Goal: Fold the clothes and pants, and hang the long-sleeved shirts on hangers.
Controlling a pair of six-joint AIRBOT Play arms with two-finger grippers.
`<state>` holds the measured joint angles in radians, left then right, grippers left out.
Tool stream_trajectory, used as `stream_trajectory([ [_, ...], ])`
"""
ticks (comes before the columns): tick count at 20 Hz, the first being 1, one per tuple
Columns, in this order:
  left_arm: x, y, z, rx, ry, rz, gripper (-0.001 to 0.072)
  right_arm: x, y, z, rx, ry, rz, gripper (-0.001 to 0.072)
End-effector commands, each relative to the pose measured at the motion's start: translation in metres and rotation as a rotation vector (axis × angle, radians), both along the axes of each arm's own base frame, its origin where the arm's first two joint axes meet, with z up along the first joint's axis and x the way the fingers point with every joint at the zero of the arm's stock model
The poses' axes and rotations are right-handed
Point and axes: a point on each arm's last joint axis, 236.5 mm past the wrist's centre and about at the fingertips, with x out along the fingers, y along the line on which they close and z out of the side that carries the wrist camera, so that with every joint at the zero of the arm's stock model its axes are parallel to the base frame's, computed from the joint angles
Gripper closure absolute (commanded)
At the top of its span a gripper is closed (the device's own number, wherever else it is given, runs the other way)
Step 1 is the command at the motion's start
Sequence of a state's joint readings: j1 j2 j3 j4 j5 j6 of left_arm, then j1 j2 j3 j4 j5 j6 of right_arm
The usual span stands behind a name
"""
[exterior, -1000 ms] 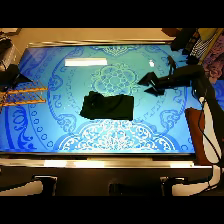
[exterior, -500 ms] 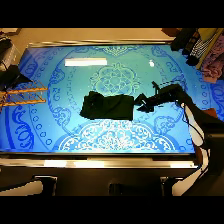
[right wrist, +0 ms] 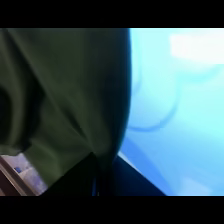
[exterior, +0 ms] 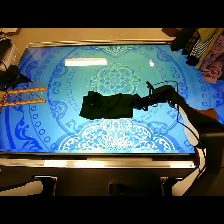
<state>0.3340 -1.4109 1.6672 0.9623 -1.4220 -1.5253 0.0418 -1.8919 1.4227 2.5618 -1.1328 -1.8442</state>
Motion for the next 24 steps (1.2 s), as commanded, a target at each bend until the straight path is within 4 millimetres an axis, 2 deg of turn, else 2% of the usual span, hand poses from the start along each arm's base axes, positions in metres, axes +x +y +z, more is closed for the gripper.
stream_trajectory([
  [1, 0.0, 0.0, 0.0, 0.001, -0.001, 0.001, 0.0689, 0.025, -0.005, 0.05, 0.036, -0.092, -0.054, 0.0686],
  [3, 0.0, 0.0, 0.0, 0.0, 0.0, 0.001, 0.0688, 0.047, -0.03, 0.085, 0.037, -0.148, -0.119, 0.0686],
  [6, -0.001, 0.0, 0.0, -0.001, 0.002, -0.001, 0.0688, 0.072, -0.084, 0.132, 0.038, -0.22, -0.231, 0.0687],
  [11, -0.001, 0.0, 0.0, -0.001, 0.002, 0.0, 0.0688, 0.082, -0.197, 0.189, -0.021, -0.317, -0.43, 0.0687],
  [14, -0.001, 0.0, 0.0, -0.002, 0.003, 0.0, 0.0688, 0.072, -0.271, 0.217, -0.065, -0.351, -0.588, 0.0687],
  [19, -0.001, 0.0, 0.0, -0.003, 0.003, 0.002, 0.0688, 0.035, -0.382, 0.247, -0.158, -0.388, -0.825, 0.0687],
  [22, -0.001, 0.0, 0.0, -0.003, 0.003, 0.002, 0.0688, 0.012, -0.433, 0.251, -0.196, -0.373, -0.952, 0.0687],
  [24, -0.001, 0.0, 0.0, -0.008, 0.008, 0.008, 0.0688, -0.004, -0.459, 0.248, -0.219, -0.339, -1.024, 0.0687],
])
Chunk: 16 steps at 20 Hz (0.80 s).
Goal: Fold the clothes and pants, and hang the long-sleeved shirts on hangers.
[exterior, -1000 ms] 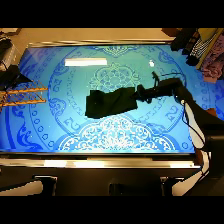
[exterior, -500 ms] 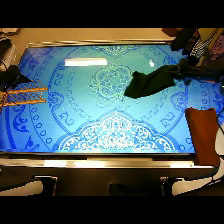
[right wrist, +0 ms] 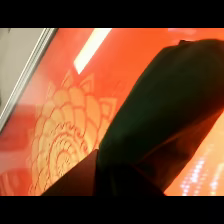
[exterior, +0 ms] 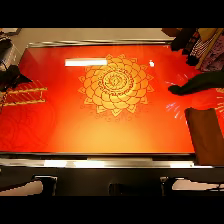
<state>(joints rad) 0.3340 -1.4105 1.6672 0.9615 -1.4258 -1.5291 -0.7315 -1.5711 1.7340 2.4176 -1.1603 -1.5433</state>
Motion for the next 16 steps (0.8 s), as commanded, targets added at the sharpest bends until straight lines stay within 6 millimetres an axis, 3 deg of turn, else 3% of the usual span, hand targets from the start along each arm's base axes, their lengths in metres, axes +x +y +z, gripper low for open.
stream_trajectory([
  [1, 0.0, 0.0, 0.0, -0.009, 0.006, 0.013, 0.0688, -0.031, -0.052, 0.002, 0.001, 0.037, -0.156, 0.0687],
  [4, -0.002, -0.001, -0.001, -0.012, 0.017, 0.009, 0.0688, -0.046, -0.065, 0.009, -0.014, 0.062, -0.232, 0.0687],
  [8, -0.009, -0.003, -0.003, -0.016, 0.043, -0.008, 0.0688, -0.061, -0.068, 0.022, -0.034, 0.089, -0.298, 0.0687],
  [16, -0.012, -0.008, -0.002, -0.033, 0.055, -0.016, 0.0688, -0.107, -0.05, 0.014, -0.047, 0.271, -0.307, 0.0687],
])
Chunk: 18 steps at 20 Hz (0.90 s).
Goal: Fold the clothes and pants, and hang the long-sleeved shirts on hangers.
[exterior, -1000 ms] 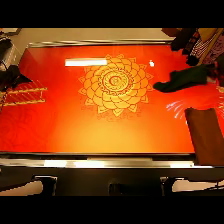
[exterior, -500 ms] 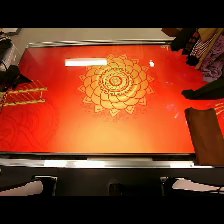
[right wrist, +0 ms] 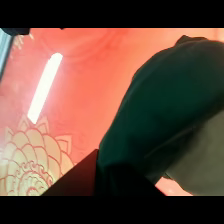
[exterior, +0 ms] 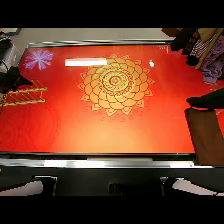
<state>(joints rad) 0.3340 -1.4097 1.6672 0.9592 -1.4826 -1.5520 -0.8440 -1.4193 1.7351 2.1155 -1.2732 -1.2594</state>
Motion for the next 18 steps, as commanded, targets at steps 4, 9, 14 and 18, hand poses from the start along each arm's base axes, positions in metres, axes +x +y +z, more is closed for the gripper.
stream_trajectory([
  [4, 0.0, -0.005, 0.004, -0.027, -0.005, -0.005, 0.0688, -0.038, 0.01, 0.001, -0.018, 0.125, -0.029, 0.0687],
  [9, 0.0, -0.005, 0.004, -0.027, -0.006, -0.005, 0.0688, -0.066, 0.007, 0.005, -0.074, 0.207, -0.064, 0.0686],
  [14, 0.0, -0.005, 0.004, -0.022, -0.01, -0.011, 0.0688, -0.083, 0.014, -0.041, -0.015, 0.332, -0.033, 0.0686],
  [18, 0.0, -0.005, 0.003, -0.02, -0.011, -0.013, 0.0688, -0.118, 0.031, -0.118, 0.091, 0.532, -0.002, 0.0687],
])
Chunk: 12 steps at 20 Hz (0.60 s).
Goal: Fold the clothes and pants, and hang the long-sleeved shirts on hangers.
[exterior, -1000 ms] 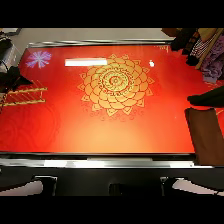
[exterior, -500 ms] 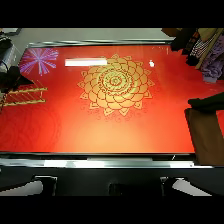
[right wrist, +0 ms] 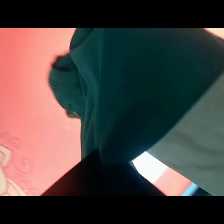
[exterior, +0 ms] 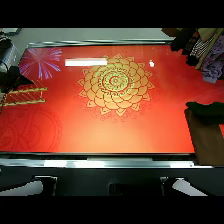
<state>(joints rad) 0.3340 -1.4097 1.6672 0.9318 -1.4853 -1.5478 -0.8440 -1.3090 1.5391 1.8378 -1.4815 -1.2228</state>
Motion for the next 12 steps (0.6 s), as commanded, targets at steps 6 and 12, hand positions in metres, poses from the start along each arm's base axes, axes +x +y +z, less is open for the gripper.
stream_trajectory([
  [6, 0.006, 0.003, 0.002, 0.006, -0.026, 0.016, 0.0688, -0.096, 0.024, -0.111, 0.116, 0.432, 0.034, 0.0687],
  [12, 0.012, 0.006, 0.004, 0.013, -0.047, 0.032, 0.0688, -0.16, 0.034, -0.142, 0.141, 0.687, 0.064, 0.0686],
])
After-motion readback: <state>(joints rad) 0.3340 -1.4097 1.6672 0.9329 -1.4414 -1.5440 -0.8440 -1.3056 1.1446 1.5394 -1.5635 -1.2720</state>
